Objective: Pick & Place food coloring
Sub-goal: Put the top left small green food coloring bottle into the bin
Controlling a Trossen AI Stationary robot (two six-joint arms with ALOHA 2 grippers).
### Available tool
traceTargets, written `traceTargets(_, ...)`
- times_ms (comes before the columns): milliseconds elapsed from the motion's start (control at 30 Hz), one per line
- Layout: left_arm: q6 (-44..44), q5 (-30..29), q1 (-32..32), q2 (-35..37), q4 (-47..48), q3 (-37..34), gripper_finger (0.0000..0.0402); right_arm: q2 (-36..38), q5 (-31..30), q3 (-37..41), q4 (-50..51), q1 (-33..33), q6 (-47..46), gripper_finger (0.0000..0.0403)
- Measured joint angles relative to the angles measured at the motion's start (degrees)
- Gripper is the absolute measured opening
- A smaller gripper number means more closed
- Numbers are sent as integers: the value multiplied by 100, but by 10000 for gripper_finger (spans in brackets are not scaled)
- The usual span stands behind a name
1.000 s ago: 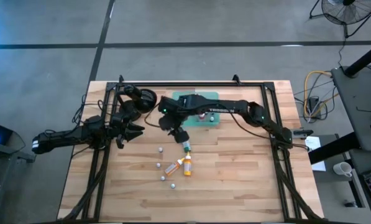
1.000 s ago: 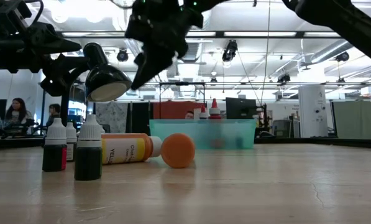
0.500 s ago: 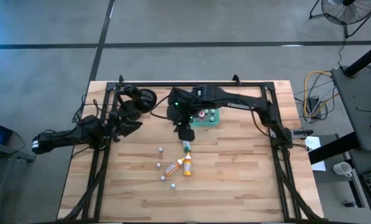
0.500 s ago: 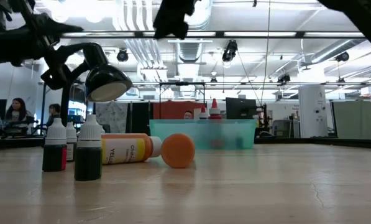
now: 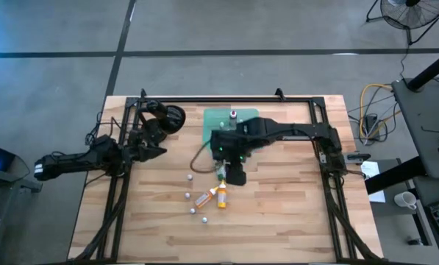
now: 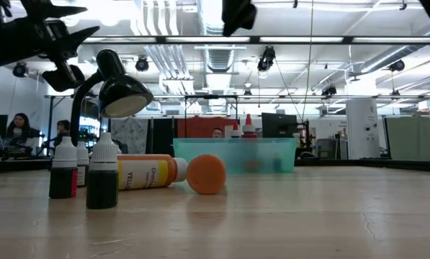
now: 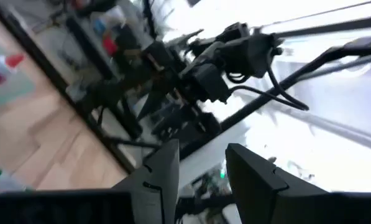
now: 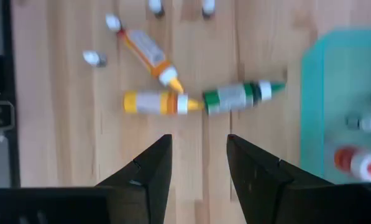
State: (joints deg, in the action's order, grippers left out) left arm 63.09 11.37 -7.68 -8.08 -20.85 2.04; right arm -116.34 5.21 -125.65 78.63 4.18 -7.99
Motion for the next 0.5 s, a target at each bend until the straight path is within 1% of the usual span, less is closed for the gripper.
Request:
traceTargets(100, -401, -85, 126, -512, 390, 538, 106, 381, -375, 653, -137, 215, -284, 145)
traceTargets(167, -844, -163, 196, -980, 821, 1059, 106, 776, -673, 1232, -448, 339, -510, 145)
traceTargets(300, -1724, -191, 309, -2039, 1861, 2128, 106, 1909, -1451, 2599, -1227, 490, -930, 145)
traceTargets(400, -2276, -205, 356, -2767, 2819, 2776, 106, 2805, -1957, 3612, -1866, 498, -1095, 145)
traceTargets(500, -2565, -567, 356, -3384, 3803, 3265, 106, 3556, -2305, 4420, -2296, 493, -1154, 145)
